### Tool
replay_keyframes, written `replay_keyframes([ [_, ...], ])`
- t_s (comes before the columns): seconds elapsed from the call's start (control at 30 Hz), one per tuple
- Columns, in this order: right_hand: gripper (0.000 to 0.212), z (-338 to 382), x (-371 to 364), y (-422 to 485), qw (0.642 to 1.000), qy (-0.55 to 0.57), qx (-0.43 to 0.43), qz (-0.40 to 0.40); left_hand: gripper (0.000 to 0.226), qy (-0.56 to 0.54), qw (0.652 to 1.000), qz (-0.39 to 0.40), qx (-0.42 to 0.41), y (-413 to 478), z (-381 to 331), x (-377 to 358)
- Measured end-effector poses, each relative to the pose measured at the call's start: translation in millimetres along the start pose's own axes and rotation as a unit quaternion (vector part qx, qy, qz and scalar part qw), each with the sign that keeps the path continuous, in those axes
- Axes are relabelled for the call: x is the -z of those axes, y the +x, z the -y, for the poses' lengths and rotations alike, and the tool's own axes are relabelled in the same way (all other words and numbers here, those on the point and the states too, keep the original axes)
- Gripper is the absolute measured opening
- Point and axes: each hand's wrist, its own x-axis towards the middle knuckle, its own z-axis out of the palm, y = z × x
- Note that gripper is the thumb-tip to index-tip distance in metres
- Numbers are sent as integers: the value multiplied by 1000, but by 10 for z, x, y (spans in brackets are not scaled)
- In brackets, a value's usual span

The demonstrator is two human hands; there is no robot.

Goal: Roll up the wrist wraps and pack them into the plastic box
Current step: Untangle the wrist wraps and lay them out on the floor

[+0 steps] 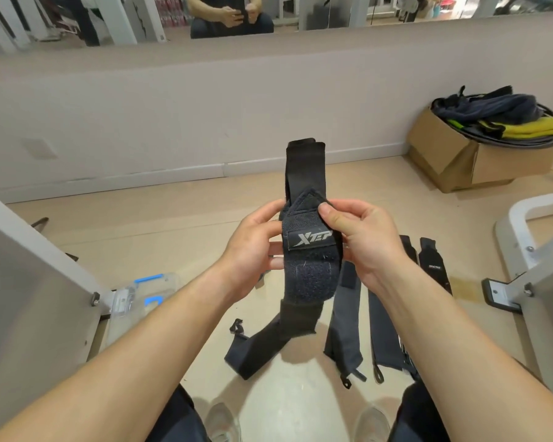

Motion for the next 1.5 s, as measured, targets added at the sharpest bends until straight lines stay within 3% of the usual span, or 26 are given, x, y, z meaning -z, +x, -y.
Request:
replay_keyframes([
  [0.67, 21, -37, 50, 58, 997, -71, -14, -16, 55, 4, 1000, -18, 12, 9, 25, -15],
  [0.83, 20, -57, 19, 33, 997, -69, -12, -29, 41, -30, 998, -40, 23, 36, 55, 2],
  [0.93, 18, -119, -19, 36, 995, -92, -3, -34, 35, 33, 998, -58, -18, 51, 77, -46],
  [1.1, 26, -184, -54, 50, 984, -176, 5, -29, 30, 53, 992, -97, -65, 83, 231, -161],
  [1.2, 36, -207, -49, 50, 943, -329, 38, -43, 31, 41, 991, -101, -73, 83, 255, -172],
  [1.27, 34, -199, -74, 7, 928, -362, 73, -41, 22, 14, 993, -88, -79, 89, 252, -171],
  [1.4, 16, -257, -113, -24, 940, -320, 117, 18, 11, -29, 992, -101, -68, 92, 211, -146],
  [1.5, 8, -316, -133, -21, 953, -284, 98, 43, 14, -50, 989, -127, -54, 91, 113, -120],
])
